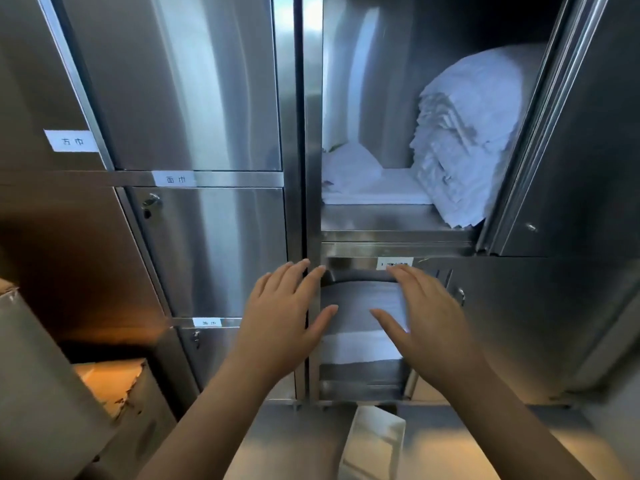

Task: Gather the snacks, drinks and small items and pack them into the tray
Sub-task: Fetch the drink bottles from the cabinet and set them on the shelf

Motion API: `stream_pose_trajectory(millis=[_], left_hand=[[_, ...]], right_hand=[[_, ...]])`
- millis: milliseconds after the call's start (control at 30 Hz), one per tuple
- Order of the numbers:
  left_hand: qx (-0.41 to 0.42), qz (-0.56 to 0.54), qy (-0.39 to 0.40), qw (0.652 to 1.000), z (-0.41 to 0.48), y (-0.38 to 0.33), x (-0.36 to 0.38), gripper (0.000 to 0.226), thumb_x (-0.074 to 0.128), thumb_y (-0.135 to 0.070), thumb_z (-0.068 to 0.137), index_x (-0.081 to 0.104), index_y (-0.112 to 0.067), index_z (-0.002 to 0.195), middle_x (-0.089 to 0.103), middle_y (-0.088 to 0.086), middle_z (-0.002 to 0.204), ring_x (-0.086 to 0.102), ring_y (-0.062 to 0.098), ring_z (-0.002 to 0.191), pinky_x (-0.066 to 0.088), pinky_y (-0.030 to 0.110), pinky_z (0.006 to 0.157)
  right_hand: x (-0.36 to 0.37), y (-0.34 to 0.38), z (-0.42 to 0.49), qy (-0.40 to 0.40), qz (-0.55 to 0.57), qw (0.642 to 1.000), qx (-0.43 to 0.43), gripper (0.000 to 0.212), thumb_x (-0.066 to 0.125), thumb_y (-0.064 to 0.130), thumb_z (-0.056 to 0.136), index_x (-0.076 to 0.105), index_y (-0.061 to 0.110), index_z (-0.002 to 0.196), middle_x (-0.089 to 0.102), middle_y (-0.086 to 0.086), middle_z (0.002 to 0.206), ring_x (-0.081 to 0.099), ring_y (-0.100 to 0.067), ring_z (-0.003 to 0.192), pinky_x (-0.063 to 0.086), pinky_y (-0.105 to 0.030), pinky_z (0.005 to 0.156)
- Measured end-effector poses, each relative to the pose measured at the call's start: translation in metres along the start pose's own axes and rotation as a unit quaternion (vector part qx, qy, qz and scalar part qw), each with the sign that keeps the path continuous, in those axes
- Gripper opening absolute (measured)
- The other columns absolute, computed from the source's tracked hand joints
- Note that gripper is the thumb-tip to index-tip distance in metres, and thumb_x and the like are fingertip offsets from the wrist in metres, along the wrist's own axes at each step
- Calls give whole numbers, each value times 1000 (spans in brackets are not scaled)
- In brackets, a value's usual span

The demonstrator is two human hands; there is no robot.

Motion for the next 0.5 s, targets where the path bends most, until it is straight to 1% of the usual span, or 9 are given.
stream_pose_trajectory(millis=[100, 200, 300, 400, 433, 500], left_hand=[[17, -11, -9, 1000, 45, -14, 24, 60, 37, -57, 92, 34, -27, 143, 38, -2, 148, 33, 17, 136, 22, 35, 110], [12, -17, -8, 1000, 91, -25, 56, 60, 36, -58, 91, 35, -28, 143, 39, -3, 146, 34, 17, 134, 22, 35, 110], [9, -20, -2, 1000, 141, -43, 90, 61, 33, -59, 91, 36, -26, 143, 39, -2, 146, 34, 17, 135, 25, 36, 111], [11, -23, -7, 1000, 196, -61, 113, 63, 26, -60, 90, 34, -27, 143, 37, -3, 147, 31, 15, 136, 23, 35, 113], [10, -20, -12, 1000, 214, -65, 117, 64, 24, -60, 89, 36, -26, 142, 39, -2, 146, 33, 16, 135, 24, 36, 112], [0, -10, -23, 1000, 244, -67, 123, 64, 24, -58, 88, 43, -24, 139, 45, 1, 142, 40, 20, 132, 29, 39, 108]], right_hand=[[7, -38, 30, -3, -15, 1000, 13, 77, 23, 69, 81, 32, 25, 144, 37, 8, 147, 32, -11, 135, 20, -23, 107], [19, -83, 62, 3, -12, 1000, 23, 76, 25, 69, 82, 30, 27, 145, 36, 8, 147, 31, -10, 135, 19, -23, 107], [29, -128, 97, 9, -14, 1000, 23, 75, 28, 67, 83, 30, 25, 145, 35, 7, 148, 30, -10, 136, 17, -22, 107], [32, -168, 140, 11, 1, 1000, 19, 69, 36, 62, 86, 30, 25, 145, 35, 7, 148, 30, -10, 136, 21, -25, 110], [32, -181, 156, 10, 5, 1000, 15, 69, 37, 62, 86, 31, 26, 145, 35, 8, 147, 30, -10, 136, 23, -27, 110], [35, -202, 188, 9, 10, 1000, 3, 72, 30, 66, 84, 32, 26, 144, 37, 8, 146, 31, -10, 135, 26, -30, 110]])
Point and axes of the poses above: each hand's wrist, its own z-axis towards the middle knuckle, its own x-axis out of the palm, y = z × x, the point moved 9 cm from there along z, towards the middle knuckle
